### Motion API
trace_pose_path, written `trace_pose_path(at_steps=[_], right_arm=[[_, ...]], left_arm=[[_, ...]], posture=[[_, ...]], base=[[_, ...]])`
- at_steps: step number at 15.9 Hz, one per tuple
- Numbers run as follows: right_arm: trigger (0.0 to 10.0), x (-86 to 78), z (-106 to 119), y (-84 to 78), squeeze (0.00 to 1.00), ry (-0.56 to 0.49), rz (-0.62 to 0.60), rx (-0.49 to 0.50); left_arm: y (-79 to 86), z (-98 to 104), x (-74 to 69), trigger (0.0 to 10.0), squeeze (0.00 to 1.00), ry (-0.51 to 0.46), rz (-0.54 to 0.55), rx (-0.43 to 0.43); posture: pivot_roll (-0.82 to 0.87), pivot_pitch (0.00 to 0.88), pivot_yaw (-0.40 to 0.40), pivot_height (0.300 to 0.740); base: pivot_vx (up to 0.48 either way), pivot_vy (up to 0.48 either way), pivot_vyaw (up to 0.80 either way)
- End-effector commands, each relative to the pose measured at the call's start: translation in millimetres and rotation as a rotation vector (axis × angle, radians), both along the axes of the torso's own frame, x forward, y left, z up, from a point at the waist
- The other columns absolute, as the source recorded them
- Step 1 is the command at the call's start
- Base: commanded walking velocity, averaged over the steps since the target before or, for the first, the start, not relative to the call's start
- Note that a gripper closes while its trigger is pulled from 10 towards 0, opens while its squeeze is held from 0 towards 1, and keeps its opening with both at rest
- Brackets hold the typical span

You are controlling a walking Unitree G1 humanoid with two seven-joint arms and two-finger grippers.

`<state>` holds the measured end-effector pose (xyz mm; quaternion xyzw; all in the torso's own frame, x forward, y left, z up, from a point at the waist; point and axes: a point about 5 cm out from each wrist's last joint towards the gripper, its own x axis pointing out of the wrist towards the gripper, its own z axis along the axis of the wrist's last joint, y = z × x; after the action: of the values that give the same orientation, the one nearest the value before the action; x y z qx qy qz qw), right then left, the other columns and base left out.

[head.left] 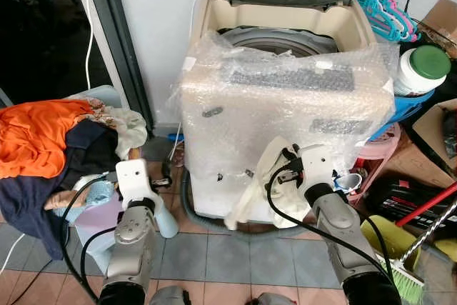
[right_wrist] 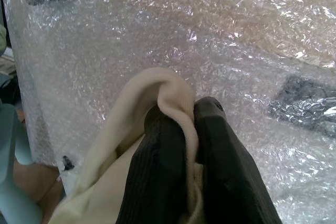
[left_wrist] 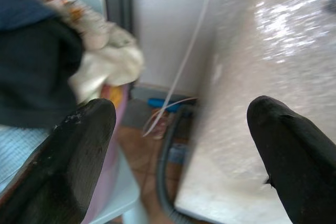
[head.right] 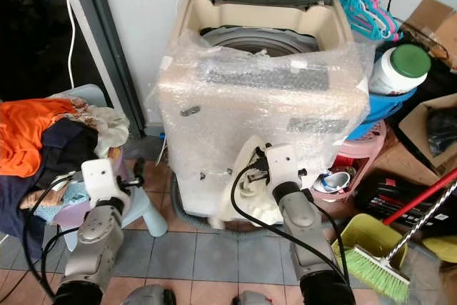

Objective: Clothes washing

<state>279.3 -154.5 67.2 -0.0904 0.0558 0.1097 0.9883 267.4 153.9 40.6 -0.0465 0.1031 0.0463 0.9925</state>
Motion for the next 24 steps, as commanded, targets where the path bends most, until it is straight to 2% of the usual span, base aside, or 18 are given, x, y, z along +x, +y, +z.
trace_pose_path(at_steps=[1, 3, 6, 7, 8, 10, 11, 12, 13, 14, 16, 17, 20, 24], right_arm=[[10.0, 1.8, 9.6, 0.6, 0.00, -0.026, 0.009, -0.002], [10.0, -8.0, 6.3, -3.6, 0.00, -0.017, -0.009, -0.015], [10.0, -23.8, 7.7, -15.6, 0.00, -0.026, -0.089, -0.011], [10.0, -29.3, 2.8, -19.2, 0.00, -0.016, -0.122, -0.012], [10.0, -31.9, 5.3, -26.6, 0.00, -0.008, -0.168, 0.000], [10.0, -29.0, 23.6, -25.3, 0.00, -0.036, -0.144, 0.004], [10.0, -26.3, 23.9, -22.5, 0.00, -0.041, -0.121, 0.002], [10.0, -26.1, 7.5, -22.1, 0.00, 0.000, -0.111, -0.019], [10.0, -21.5, 6.2, -21.3, 0.00, 0.037, -0.124, 0.032], [10.0, -20.2, 7.9, -15.7, 0.00, 0.040, -0.085, 0.045], [10.0, -15.7, 13.4, -5.5, 0.00, 0.010, -0.006, 0.017], [10.0, -9.3, 17.1, -1.4, 0.00, -0.001, -0.013, 0.046], [10.0, 0.0, 25.8, 2.0, 0.00, -0.048, -0.019, 0.067], [10.0, -0.1, 32.2, -6.9, 0.00, -0.079, -0.057, 0.074]], left_arm=[[-7.2, 7.9, 5.0, 10.0, 0.00, -0.027, -0.047, 0.000], [-7.5, 1.5, -2.8, 10.0, 0.00, 0.001, -0.053, -0.012], [-2.1, -11.4, -20.5, 10.0, 0.00, 0.066, -0.059, -0.030], [1.0, -18.1, -23.4, 10.0, 0.00, 0.088, -0.062, -0.031], [2.5, -15.6, -17.1, 10.0, 0.00, 0.088, -0.048, -0.038], [-2.6, 5.8, 1.1, 10.0, 0.00, 0.045, -0.044, -0.060], [-4.8, 7.8, 3.2, 10.0, 0.00, 0.040, -0.052, -0.052], [2.5, -3.1, -6.1, 10.0, 0.00, 0.078, 0.002, -0.032], [12.5, 0.7, -14.0, 10.0, 0.00, 0.077, 0.072, -0.041], [15.5, 2.7, -22.0, 10.0, 0.00, 0.069, 0.084, -0.055], [23.1, -1.9, -37.5, 10.0, 0.00, 0.095, 0.101, -0.020], [29.1, -5.6, -45.2, 10.0, 0.00, 0.120, 0.117, -0.022], [29.2, 3.2, -35.5, 10.0, 0.00, 0.103, 0.050, 0.025], [21.2, 17.8, -25.8, 10.0, 0.00, 0.063, -0.068, 0.065]], posture=[[-0.05, 0.000, -0.039, 0.740], [-0.08, 0.000, 0.017, 0.740], [-0.16, 0.000, 0.095, 0.740], [-0.20, 0.000, 0.102, 0.740], [-0.20, 0.000, 0.096, 0.740], [-0.17, 0.000, 0.081, 0.740], [-0.15, 0.000, 0.072, 0.740], [-0.09, 0.000, 0.034, 0.740], [-0.04, 0.000, 0.011, 0.740], [-0.02, 0.000, -0.003, 0.740], [0.00, 0.000, -0.007, 0.740], [0.00, 0.000, -0.003, 0.740], [-0.01, 0.000, 0.020, 0.740], [-0.02, 0.000, 0.045, 0.740]], base=[[0.000, 0.000, 0.00], [0.000, 0.000, 0.00], [0.000, 0.000, -0.67], [0.000, 0.000, -0.80], [0.000, 0.000, -0.80], [0.000, 0.000, -0.80], [0.000, 0.000, -0.80], [0.000, 0.000, -0.80], [0.000, 0.000, -0.80], [0.000, 0.000, -0.80], [0.000, 0.000, -0.61], [0.000, 0.000, 0.00], [0.000, 0.000, 0.00], [0.000, 0.000, 0.00]])
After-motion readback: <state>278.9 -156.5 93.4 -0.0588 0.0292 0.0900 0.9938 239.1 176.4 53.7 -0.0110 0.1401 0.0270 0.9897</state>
